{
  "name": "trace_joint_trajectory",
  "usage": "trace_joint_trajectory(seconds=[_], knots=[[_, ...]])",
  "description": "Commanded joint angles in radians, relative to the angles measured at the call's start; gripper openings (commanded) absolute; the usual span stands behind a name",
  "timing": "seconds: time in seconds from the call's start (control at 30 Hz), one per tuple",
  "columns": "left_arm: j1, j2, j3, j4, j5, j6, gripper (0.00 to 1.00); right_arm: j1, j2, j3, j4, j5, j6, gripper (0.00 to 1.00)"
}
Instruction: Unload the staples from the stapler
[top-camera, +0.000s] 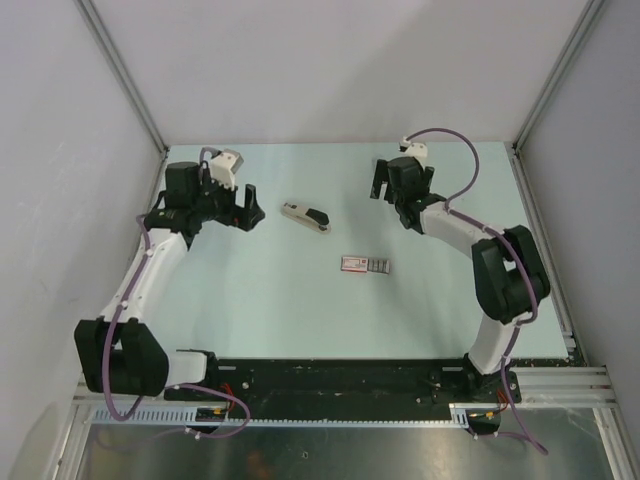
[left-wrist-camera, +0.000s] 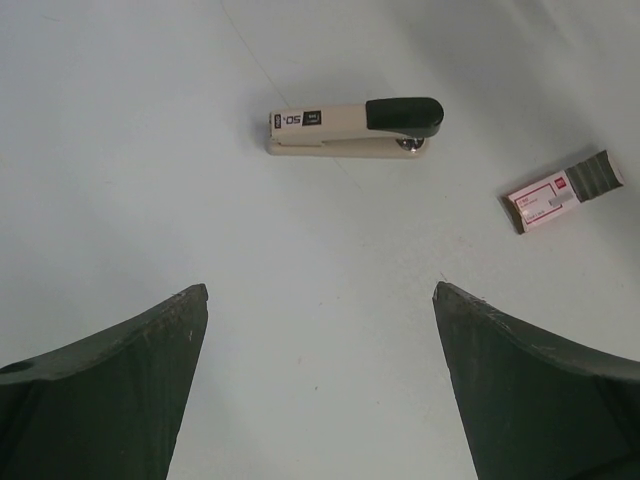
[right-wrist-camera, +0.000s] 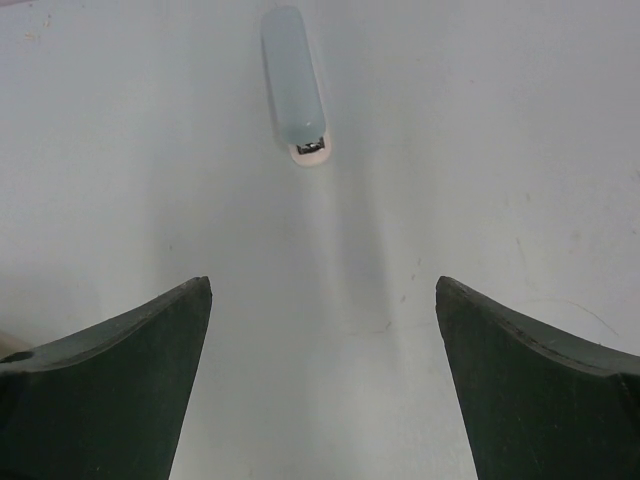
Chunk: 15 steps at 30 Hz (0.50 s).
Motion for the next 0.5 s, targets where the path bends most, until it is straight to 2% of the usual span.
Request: trace_joint_trajectory(seconds=[0.0,0.27,0.47], knots=[[-0.014,0.053,0.034,0.004,0.035,-0.02,0.99,-0.006,0.089,0.098,0.075,-0.008,-0.007,0.99],[-0.014,0.147,0.06,0.004,0.053,0.009,0.99,-0.024,0.26,0.23,0.045,-0.022,-0.033,0.99],[-0.014,0.172,0.059,0.004,0.067,0.019,0.99,-0.05,0.416,0.441,-0.075,-0.058,-0.032,0.9]])
